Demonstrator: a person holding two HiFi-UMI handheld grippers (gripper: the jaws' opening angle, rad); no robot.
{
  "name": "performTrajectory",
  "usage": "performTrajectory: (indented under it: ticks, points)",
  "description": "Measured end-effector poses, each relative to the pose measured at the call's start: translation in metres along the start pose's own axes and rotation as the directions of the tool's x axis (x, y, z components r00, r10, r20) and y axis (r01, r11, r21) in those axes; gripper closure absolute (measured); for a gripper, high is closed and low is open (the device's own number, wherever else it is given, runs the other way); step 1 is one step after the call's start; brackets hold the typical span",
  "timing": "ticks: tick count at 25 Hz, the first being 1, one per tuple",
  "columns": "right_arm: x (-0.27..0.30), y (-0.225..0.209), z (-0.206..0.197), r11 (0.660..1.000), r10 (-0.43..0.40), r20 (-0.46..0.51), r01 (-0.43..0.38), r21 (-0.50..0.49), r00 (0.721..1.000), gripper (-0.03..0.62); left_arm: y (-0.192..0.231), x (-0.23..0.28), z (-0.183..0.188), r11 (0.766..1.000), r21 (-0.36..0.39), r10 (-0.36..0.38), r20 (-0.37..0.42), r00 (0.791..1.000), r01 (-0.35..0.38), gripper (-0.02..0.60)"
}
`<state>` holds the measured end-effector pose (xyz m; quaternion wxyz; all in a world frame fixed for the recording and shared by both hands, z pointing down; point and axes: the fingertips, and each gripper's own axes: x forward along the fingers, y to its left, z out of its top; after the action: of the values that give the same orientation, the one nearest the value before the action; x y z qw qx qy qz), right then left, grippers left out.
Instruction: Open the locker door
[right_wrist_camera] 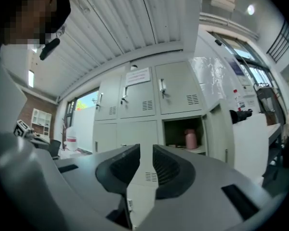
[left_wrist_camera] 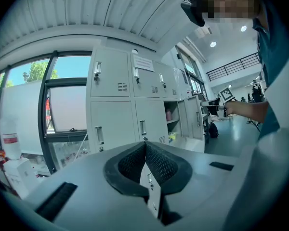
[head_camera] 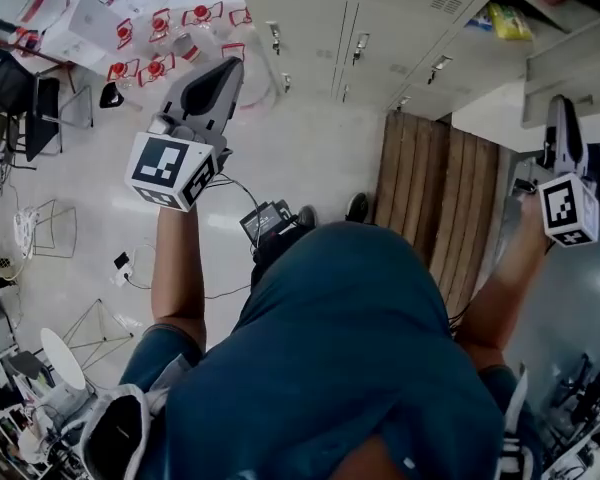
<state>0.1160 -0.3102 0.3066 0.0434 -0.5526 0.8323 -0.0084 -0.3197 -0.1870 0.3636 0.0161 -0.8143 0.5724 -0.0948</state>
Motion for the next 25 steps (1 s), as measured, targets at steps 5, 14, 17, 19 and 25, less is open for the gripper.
performTrajectory:
  ticks: [5,14,17,19,25]
  points:
    - [-0.013,0.074,0.017,0.982,0.188,0.009,-0.188,0.028,0.982,0.494,0.008,-0.032,0.008,0.999,-0.009,0.042,0.034,0.999,-0.042,0.565]
    - [-0.039,0.130,0.036,0.952,0.299,-0.057,-0.302,-0.045,0.952,0.557,-0.009,-0.035,0.026,1.000,-0.010,0.003,0.096,0.995,-0.002,0.565]
    - [-0.042,0.126,0.027,0.954,0.297,-0.069,-0.300,-0.028,0.952,0.557,-0.014,-0.030,0.032,1.000,-0.004,-0.018,0.105,0.994,0.018,0.565]
    - [-0.043,0.124,0.024,0.955,0.292,-0.076,-0.295,-0.023,0.953,0.557,-0.017,-0.027,0.034,1.000,-0.001,-0.031,0.113,0.993,0.031,0.565]
    - [-0.045,0.119,0.018,0.961,0.274,-0.082,-0.275,-0.010,0.958,0.558,-0.020,-0.023,0.036,0.999,0.001,-0.049,0.111,0.993,0.049,0.565]
